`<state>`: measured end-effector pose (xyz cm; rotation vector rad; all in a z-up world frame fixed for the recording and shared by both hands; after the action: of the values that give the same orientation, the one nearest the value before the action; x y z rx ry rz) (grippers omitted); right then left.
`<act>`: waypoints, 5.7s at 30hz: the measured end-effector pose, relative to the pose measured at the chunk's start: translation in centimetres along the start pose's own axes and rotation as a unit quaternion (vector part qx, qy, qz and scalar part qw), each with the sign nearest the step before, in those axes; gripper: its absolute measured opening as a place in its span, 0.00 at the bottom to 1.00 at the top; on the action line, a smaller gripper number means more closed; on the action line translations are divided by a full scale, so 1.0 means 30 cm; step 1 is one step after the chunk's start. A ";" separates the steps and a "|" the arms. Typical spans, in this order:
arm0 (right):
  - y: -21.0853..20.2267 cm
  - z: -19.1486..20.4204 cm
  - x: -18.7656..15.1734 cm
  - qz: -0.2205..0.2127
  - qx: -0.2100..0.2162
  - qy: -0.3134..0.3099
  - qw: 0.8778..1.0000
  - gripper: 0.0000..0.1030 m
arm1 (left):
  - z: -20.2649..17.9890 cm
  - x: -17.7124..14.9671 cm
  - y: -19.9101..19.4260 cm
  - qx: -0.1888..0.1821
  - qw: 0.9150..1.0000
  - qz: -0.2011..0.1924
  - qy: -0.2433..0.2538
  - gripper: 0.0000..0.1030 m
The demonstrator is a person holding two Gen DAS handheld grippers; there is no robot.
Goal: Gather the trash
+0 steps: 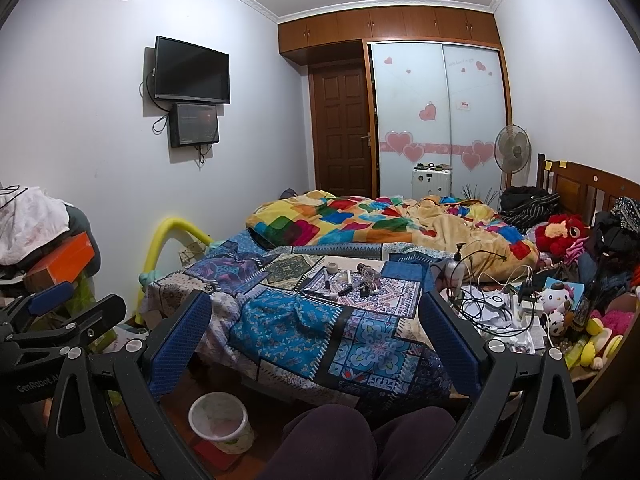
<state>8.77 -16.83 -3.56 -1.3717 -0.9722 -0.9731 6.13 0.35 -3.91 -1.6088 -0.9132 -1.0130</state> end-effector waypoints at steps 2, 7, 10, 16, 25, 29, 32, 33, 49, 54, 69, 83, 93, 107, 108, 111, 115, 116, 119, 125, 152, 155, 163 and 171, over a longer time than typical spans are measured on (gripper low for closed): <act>0.000 -0.003 0.000 0.000 0.000 0.000 1.000 1.00 | 0.000 0.001 0.000 0.000 1.000 0.000 0.000 1.00; 0.001 -0.006 0.001 0.000 0.000 0.000 1.000 1.00 | 0.002 0.003 0.000 0.000 1.000 0.000 0.000 1.00; 0.001 -0.006 0.001 0.000 0.000 0.000 1.000 1.00 | 0.002 0.002 0.000 0.001 1.000 0.000 -0.001 1.00; 0.006 -0.003 -0.003 0.001 0.000 0.001 1.000 1.00 | 0.001 -0.001 0.002 0.001 1.000 0.000 -0.001 1.00; 0.041 0.004 0.012 -0.002 0.001 -0.005 1.000 1.00 | 0.010 0.001 0.050 0.004 1.000 0.009 -0.003 1.00; 0.091 -0.004 0.033 -0.005 -0.005 -0.017 1.000 1.00 | 0.025 0.026 0.105 0.005 1.000 0.011 -0.009 1.00; 0.142 -0.021 0.045 -0.002 -0.008 -0.022 1.000 1.00 | 0.030 0.056 0.179 0.002 1.000 0.016 -0.012 1.00; 0.171 -0.023 0.051 0.001 -0.009 -0.023 1.000 1.00 | 0.031 0.068 0.205 0.003 1.000 0.018 -0.010 1.00; 0.643 -0.195 0.088 0.081 -0.024 0.006 0.996 1.00 | 0.098 0.158 0.798 0.001 0.997 0.076 -0.031 0.99; 0.814 -0.245 0.067 0.112 -0.029 0.016 0.993 1.00 | 0.142 0.123 1.040 0.003 0.991 0.122 -0.058 0.99; 1.339 -0.259 -0.125 0.241 0.003 0.042 0.970 0.97 | 0.219 -0.126 1.673 -0.009 0.959 0.255 -0.122 0.71; 1.629 -0.196 -0.274 0.299 0.025 0.013 0.954 0.48 | 0.180 -0.281 1.932 -0.011 0.948 0.293 -0.125 0.58; 1.767 -0.162 -0.320 0.330 0.053 0.025 0.942 0.26 | 0.179 -0.324 1.970 0.021 0.955 0.282 -0.092 0.44; 1.754 -0.170 -0.334 0.321 0.053 0.004 0.946 0.06 | 0.264 -0.353 1.866 -0.016 0.945 0.304 -0.120 0.33; 1.747 -0.178 -0.332 0.319 0.053 0.003 0.946 0.05 | 0.264 -0.352 1.863 -0.021 0.944 0.305 -0.122 0.33; 1.739 -0.189 -0.329 0.316 0.044 -0.010 0.948 0.06 | 0.260 -0.345 1.867 -0.030 0.942 0.307 -0.131 0.33; 1.735 -0.185 -0.329 0.321 0.046 -0.027 0.946 0.09 | 0.267 -0.340 1.899 -0.028 0.941 0.306 -0.145 0.33; 1.741 -0.182 -0.332 0.323 0.043 -0.032 0.945 0.18 | 0.268 -0.336 1.907 -0.025 0.942 0.303 -0.145 0.33; 1.756 -0.179 -0.332 0.315 0.032 -0.038 0.948 0.35 | 0.268 -0.325 1.936 -0.017 0.944 0.299 -0.140 0.33; 1.795 -0.158 -0.337 0.307 0.030 -0.046 0.950 0.35 | 0.273 -0.312 1.973 -0.008 0.950 0.286 -0.128 0.33; 1.682 -0.245 -0.334 0.312 0.040 -0.023 0.949 0.10 | 0.182 -0.304 1.895 -0.054 0.952 0.286 -0.097 0.04; 1.654 -0.273 -0.334 0.315 0.034 -0.020 0.948 0.10 | 0.183 -0.306 1.876 -0.055 0.950 0.289 -0.103 0.04; 1.589 -0.292 -0.240 0.294 0.034 -0.017 0.955 0.10 | 0.167 -0.241 1.833 -0.060 0.956 0.270 -0.099 0.04; 1.546 -0.252 -0.134 0.256 0.063 -0.002 0.965 0.10 | 0.154 -0.224 1.883 -0.069 0.958 0.260 -0.095 0.04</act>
<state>51.36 -25.46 -21.87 -1.4183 -0.6208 -0.5089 56.02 -8.69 -30.11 -1.9529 -0.5003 -0.5680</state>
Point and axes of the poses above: each gripper's, at about its wrist camera, not at the fingertips, and y roughly the way its jaws point, z to its left, x to its top, the point moved 7 cm from there along y, roughly the way its jaws point, and after that the axes turned 14 degrees about -x, right-handed, at the moved point
